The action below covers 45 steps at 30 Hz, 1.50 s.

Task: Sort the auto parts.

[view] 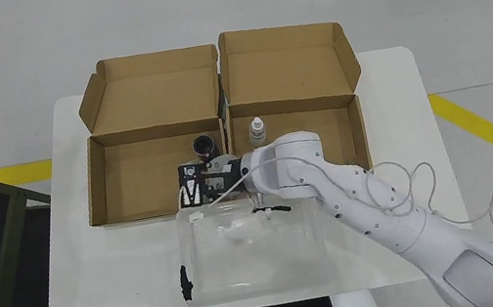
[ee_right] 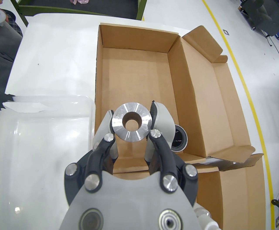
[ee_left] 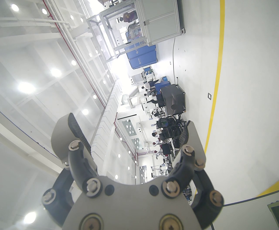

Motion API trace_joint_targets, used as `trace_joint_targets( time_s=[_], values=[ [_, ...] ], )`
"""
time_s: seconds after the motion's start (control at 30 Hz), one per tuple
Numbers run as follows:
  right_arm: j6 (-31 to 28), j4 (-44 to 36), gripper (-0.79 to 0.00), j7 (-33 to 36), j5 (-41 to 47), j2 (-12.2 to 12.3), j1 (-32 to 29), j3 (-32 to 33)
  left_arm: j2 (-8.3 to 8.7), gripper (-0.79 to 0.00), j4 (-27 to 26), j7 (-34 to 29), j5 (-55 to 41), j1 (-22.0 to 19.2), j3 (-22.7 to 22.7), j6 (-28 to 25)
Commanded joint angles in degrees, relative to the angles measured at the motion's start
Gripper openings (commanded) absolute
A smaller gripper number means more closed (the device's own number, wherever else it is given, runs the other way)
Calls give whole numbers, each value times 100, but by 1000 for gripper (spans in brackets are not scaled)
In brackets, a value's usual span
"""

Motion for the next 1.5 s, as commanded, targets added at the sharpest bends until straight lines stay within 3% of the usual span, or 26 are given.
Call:
trace_joint_targets(
  time_s=[0.0,0.57,0.63,1.27,1.47],
  values=[
    [24,149,-785,85,4,-59,125,-94,0,0,0,0,0,0,0,0],
    [174,1482,-785,263,145,-582,731,-736,0,0,0,0,0,0,0,0],
    [173,1591,-720,249,110,-624,742,-788,0,0,0,0,0,0,0,0],
    [81,2070,-483,247,-28,-829,761,-807,0,0,0,0,0,0,0,0],
    [49,1990,-465,172,-93,-841,724,-731,0,0,0,0,0,0,0,0]
  ],
)
